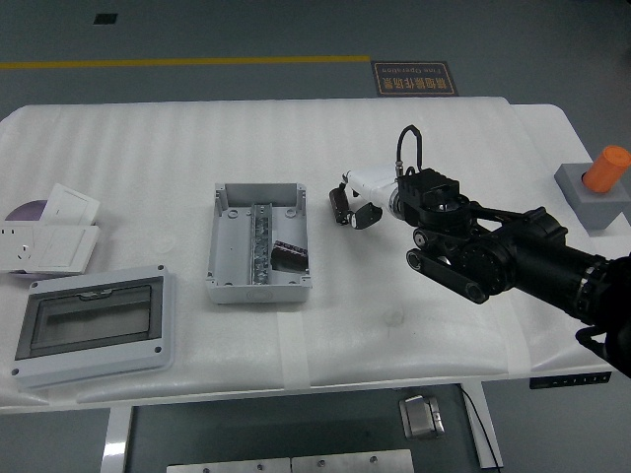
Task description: Pick up the battery,place it into the box
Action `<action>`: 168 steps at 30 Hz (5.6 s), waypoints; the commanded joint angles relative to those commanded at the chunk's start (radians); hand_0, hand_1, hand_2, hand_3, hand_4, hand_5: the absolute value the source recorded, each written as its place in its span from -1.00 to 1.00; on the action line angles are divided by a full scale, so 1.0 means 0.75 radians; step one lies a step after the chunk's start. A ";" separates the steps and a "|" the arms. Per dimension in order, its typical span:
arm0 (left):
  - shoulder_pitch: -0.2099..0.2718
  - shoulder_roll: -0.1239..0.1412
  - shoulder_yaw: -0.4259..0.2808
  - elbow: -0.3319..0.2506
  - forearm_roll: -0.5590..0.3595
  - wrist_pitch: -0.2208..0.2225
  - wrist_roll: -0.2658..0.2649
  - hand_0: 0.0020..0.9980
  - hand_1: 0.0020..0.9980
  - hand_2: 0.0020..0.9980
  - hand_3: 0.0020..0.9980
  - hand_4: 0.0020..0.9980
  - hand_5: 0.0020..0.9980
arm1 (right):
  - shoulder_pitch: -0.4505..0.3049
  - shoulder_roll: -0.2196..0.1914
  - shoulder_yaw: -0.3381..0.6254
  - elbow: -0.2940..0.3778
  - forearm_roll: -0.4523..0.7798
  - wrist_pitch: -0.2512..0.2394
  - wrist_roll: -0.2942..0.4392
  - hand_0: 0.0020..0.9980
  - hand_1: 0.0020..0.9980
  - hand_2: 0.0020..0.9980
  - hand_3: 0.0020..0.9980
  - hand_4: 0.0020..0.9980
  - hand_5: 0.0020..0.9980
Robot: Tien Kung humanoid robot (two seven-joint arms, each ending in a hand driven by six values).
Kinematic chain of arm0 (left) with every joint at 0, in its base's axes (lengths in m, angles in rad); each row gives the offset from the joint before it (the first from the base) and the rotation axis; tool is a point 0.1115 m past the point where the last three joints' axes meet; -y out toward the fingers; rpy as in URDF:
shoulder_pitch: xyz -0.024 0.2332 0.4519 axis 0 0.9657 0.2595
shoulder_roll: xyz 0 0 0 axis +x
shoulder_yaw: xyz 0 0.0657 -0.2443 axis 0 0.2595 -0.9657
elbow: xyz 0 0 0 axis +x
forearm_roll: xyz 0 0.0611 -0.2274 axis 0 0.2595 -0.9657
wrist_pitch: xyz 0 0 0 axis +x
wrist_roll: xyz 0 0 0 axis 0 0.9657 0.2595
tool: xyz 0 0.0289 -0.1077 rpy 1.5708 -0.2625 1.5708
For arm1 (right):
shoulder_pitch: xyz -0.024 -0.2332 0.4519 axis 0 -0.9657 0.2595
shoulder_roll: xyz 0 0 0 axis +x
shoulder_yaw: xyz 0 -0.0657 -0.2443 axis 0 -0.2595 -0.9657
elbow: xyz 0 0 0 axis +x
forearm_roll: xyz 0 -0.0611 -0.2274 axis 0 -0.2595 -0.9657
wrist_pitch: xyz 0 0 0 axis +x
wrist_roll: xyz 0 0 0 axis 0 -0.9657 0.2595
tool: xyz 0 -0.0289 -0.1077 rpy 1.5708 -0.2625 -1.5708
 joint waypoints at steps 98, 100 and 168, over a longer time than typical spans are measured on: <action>-0.038 0.009 0.032 -0.008 0.034 -0.003 0.007 0.25 0.30 -0.23 0.17 -0.01 -0.02 | 0.002 0.095 0.246 -0.162 -0.212 0.331 0.013 0.56 0.51 0.53 1.00 0.45 -0.21; -0.038 0.009 0.034 -0.009 0.035 -0.003 0.007 0.25 0.30 -0.23 0.17 -0.01 -0.02 | -0.004 0.097 0.253 -0.166 -0.218 0.336 0.016 0.56 0.51 0.53 1.00 0.45 -0.21; 0.018 -0.017 0.025 0.011 -0.013 0.002 0.010 0.24 0.30 -0.02 0.18 0.00 -0.01 | -0.231 0.016 0.446 0.581 -0.266 -0.214 -0.078 0.45 0.37 0.17 0.17 -0.09 -0.53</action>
